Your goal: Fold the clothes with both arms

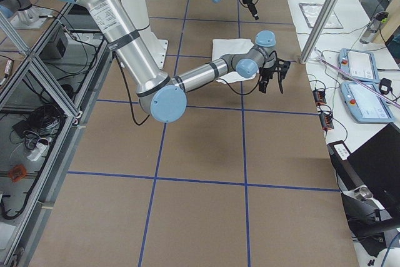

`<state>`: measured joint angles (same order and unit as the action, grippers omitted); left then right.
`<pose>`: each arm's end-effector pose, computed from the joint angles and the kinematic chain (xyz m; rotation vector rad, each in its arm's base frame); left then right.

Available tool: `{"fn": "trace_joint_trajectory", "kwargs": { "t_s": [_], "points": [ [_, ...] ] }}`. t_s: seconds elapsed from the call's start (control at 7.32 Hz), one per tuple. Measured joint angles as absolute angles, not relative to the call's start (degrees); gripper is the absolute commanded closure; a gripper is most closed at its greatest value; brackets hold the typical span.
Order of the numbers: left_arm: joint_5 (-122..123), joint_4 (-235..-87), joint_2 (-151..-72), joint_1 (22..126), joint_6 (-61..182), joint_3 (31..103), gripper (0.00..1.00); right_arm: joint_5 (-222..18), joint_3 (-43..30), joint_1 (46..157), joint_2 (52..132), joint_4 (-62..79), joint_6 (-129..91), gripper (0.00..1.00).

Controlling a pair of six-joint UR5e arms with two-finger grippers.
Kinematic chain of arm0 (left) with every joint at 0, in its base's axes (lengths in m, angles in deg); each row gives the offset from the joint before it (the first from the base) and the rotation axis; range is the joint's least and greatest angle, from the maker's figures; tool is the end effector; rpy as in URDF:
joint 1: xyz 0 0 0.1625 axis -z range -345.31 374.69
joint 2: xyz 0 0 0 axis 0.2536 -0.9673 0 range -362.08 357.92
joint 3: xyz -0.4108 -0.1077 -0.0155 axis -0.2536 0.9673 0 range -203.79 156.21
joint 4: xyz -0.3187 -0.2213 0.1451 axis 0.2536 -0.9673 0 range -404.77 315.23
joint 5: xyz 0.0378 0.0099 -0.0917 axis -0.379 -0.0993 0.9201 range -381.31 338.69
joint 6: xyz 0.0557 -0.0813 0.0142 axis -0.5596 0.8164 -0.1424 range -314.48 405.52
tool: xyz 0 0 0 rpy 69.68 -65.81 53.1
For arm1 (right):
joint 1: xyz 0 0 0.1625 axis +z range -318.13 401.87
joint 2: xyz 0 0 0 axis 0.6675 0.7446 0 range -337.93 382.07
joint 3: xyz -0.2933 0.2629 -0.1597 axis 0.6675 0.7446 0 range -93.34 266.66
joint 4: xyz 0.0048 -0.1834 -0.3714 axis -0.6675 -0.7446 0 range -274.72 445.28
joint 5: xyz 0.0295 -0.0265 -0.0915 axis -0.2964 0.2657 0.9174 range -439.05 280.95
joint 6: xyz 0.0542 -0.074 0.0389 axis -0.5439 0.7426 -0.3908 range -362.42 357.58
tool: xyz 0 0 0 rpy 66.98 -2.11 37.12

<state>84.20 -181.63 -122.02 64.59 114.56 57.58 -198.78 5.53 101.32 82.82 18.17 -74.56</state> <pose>0.3716 -0.6069 0.3314 0.4928 1.1039 -0.2816 -0.2872 -0.6518 0.3913 0.0760 -0.8924 0.4815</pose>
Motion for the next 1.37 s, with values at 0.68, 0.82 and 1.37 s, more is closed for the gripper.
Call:
{"fn": "trace_joint_trajectory", "kwargs": {
  "t_s": [0.68,0.82,1.37],
  "points": [
    [102.0,-179.2,-105.0,82.8,82.5,65.8,0.00,-211.4,-1.2,121.8,101.8,13.7,-35.7,0.00],
    [105.2,-176.6,-102.7,87.4,76.1,66.0,0.00,-212.5,-1.5,125.6,103.2,9.6,-27.7,0.00],
    [116.4,-170.4,-91.2,100.4,65.8,70.7,0.00,-212.6,-6.0,129.6,108.1,0.8,-16.1,0.00]
  ]
}}
